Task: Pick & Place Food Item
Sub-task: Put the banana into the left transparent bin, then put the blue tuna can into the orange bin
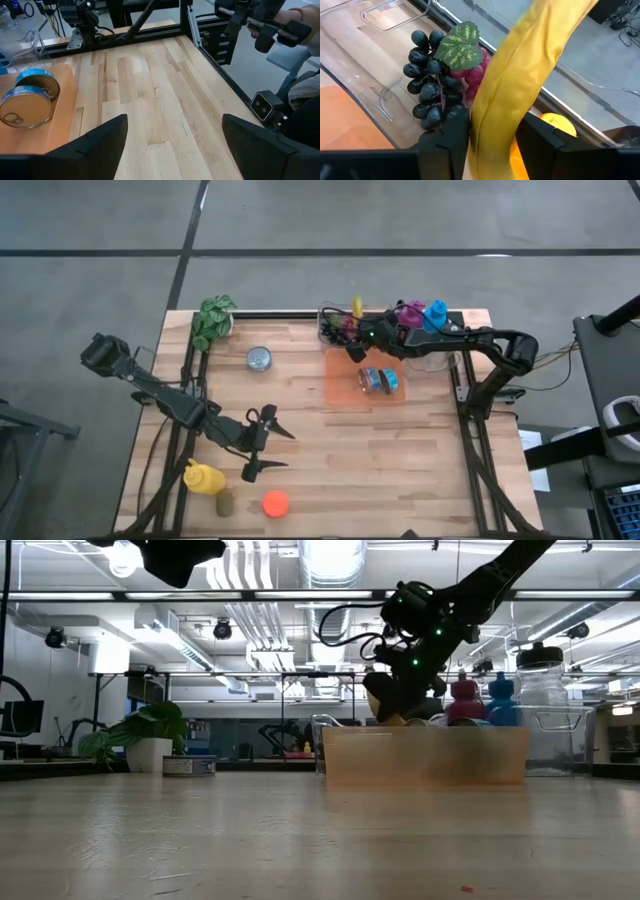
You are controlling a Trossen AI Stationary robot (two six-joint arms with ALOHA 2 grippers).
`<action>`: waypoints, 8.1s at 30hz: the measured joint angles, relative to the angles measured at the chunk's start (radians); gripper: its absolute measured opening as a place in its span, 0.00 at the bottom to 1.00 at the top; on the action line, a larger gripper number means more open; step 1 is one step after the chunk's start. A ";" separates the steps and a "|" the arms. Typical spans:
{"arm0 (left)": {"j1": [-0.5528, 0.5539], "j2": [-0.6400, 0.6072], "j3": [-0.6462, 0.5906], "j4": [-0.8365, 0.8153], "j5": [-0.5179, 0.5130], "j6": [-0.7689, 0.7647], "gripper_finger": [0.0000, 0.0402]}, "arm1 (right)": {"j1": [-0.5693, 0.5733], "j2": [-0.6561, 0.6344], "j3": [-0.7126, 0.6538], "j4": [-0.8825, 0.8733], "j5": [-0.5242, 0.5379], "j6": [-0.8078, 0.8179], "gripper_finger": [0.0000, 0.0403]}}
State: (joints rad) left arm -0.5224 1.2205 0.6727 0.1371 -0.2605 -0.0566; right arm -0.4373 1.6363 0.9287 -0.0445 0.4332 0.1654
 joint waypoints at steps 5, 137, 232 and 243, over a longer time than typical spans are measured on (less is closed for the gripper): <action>0.000 0.000 0.000 0.000 0.000 0.000 0.79 | 0.001 0.000 0.000 -0.002 0.001 0.000 0.43; 0.868 0.143 -0.039 -0.470 -0.119 -0.607 0.29 | 0.695 -0.300 -0.001 0.085 0.219 -0.169 0.02; 0.515 0.150 -0.106 -0.411 -0.078 -0.661 0.29 | 0.695 -0.300 -0.001 0.083 0.219 -0.173 0.02; 0.389 0.150 -0.106 -0.357 -0.076 -0.685 0.29 | 0.695 -0.300 -0.001 0.083 0.219 -0.173 0.02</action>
State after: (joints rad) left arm -0.1336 1.3705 0.5663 -0.2195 -0.3364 -0.7418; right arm 0.2577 1.3361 0.9276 0.0387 0.6521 -0.0078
